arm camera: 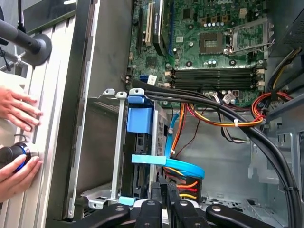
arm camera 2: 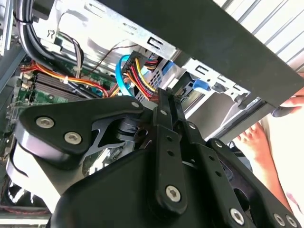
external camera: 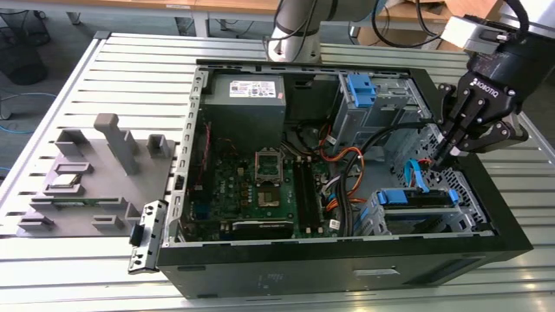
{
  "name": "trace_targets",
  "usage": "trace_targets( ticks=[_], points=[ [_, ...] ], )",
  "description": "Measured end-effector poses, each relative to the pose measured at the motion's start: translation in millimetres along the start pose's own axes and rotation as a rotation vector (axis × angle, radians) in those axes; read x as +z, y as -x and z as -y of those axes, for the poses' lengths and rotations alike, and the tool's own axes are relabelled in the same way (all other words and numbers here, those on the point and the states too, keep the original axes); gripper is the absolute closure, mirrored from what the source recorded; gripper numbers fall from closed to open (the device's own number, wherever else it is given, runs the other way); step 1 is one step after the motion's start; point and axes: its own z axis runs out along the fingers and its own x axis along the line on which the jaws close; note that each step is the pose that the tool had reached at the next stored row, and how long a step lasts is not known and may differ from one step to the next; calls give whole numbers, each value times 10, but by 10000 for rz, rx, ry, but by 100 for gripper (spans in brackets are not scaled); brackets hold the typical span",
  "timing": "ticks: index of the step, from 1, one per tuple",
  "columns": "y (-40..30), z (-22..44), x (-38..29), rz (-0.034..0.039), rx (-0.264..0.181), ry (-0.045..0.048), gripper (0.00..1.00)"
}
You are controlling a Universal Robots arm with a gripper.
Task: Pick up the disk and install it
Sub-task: 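Insert the second disk wire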
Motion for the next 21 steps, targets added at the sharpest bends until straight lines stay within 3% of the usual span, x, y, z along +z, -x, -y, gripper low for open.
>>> trace_targets(
  ticks=[4,6,21],
  points=[
    [-4,-43,8,-8,124,-464,83],
    [-10,-68,14,-11,174,-649,83],
    [-97,-266,70,-33,481,-1798,83]
  ],
)
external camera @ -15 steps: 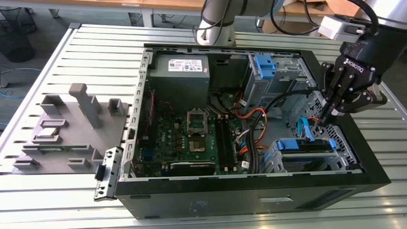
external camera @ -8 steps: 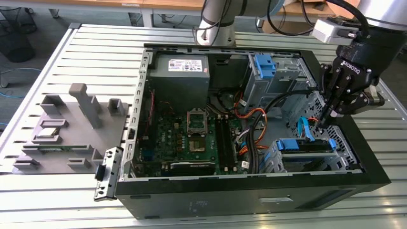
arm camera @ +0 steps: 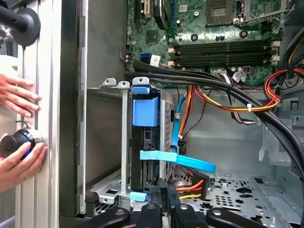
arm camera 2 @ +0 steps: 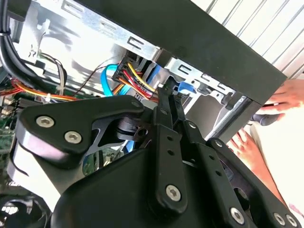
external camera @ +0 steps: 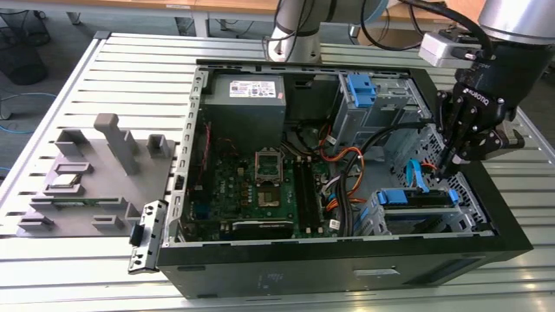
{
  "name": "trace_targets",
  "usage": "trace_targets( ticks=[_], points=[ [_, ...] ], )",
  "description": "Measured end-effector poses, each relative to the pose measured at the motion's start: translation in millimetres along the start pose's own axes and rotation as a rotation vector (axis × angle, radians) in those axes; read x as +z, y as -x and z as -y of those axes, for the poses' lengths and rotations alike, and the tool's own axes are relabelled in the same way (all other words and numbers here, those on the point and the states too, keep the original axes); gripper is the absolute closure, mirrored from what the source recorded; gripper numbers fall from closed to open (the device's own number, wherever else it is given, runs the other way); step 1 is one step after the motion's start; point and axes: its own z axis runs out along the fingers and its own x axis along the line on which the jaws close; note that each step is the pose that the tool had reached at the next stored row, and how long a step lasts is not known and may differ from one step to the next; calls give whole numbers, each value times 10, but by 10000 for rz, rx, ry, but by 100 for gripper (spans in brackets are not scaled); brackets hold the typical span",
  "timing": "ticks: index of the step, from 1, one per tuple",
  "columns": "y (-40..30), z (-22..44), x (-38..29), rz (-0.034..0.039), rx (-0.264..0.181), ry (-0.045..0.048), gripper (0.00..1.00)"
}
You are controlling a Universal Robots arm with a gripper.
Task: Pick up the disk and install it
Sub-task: 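Insert the second disk wire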
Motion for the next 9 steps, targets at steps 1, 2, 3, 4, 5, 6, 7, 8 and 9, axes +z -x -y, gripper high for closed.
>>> trace_targets(
  ticks=[1,2,3,4,5,6,7,8,9],
  points=[
    [-6,-14,1,-2,21,-83,83],
    [-13,-31,2,-4,43,-163,83],
    [-19,-47,4,-4,63,-238,83],
    [-25,-63,5,-4,84,-315,83],
    [-30,-80,7,-3,105,-391,83],
    [-35,-97,7,-4,125,-468,83],
    [-39,-114,7,-2,146,-548,83],
    [-42,-133,8,4,168,-630,83],
    [-44,-153,9,16,189,-706,83]
  ],
)
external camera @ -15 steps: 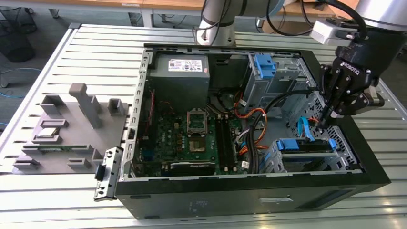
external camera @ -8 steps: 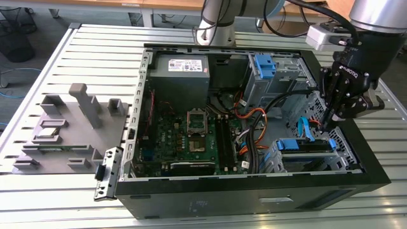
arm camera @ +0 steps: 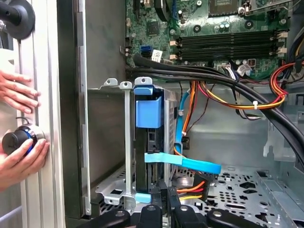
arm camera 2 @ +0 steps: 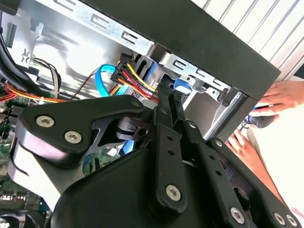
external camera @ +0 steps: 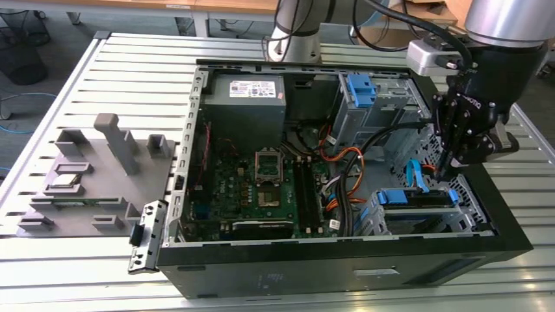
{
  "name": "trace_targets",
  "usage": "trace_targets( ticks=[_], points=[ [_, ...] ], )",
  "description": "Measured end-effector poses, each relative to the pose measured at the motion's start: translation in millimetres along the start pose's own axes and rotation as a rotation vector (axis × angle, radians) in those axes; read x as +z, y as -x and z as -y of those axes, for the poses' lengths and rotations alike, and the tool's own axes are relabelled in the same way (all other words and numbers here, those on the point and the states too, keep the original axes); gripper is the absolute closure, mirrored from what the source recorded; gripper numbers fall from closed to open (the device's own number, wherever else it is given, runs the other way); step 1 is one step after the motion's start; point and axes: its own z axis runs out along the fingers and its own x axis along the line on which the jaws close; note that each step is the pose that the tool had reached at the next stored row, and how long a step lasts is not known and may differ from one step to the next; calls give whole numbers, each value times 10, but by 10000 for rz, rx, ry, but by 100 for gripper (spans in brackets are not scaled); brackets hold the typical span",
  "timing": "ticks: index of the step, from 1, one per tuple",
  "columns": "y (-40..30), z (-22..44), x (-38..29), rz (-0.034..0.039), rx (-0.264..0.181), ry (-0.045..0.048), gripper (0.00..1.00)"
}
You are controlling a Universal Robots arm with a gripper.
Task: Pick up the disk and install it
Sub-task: 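Insert the second disk wire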
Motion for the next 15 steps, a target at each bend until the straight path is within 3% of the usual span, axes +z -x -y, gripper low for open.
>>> trace_targets(
  ticks=[5,7,11,15],
  points=[
    [-11,-76,5,91,109,-371,83],
    [-22,-96,14,102,137,-479,83],
    [-51,-155,27,105,170,-611,83],
    [-76,-202,33,106,163,-667,83]
  ],
)
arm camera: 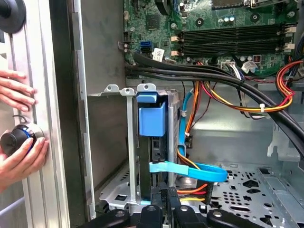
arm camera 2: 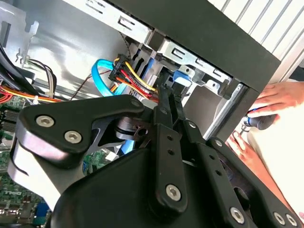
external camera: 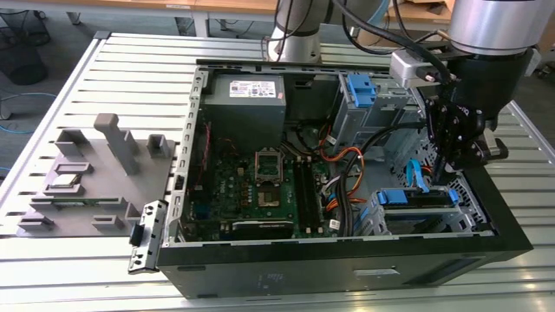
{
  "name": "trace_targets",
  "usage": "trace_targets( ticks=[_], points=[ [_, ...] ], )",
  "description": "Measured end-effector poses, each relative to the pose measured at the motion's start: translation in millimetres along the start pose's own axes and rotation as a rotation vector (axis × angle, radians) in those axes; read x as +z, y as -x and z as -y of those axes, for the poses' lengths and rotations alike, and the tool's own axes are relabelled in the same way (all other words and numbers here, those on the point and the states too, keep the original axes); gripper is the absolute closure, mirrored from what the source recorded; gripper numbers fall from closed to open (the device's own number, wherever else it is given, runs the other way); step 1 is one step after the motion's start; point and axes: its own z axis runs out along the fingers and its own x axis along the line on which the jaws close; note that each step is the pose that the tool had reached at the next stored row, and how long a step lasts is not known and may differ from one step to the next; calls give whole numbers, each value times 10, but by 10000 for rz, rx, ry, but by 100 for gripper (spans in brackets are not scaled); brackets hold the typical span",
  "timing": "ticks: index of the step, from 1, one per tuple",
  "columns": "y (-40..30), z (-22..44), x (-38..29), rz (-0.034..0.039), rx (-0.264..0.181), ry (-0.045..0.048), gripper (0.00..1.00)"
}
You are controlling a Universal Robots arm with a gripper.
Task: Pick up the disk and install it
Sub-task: 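Insert the second disk wire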
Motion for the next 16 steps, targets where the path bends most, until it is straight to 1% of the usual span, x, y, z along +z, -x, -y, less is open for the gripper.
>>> trace_targets(
  ticks=[3,5,6,8,10,14,16],
  points=[
    [-24,-16,11,6,-24,-24,83],
    [-31,-27,25,21,-33,-58,83],
    [-34,-31,27,35,-34,-86,83],
    [-38,-32,29,109,-24,-140,83],
    [-45,-33,31,159,-16,-164,83],
    [-83,-43,40,175,-12,-173,83],
    [-95,-53,43,213,-1,-190,83]
  ],
)
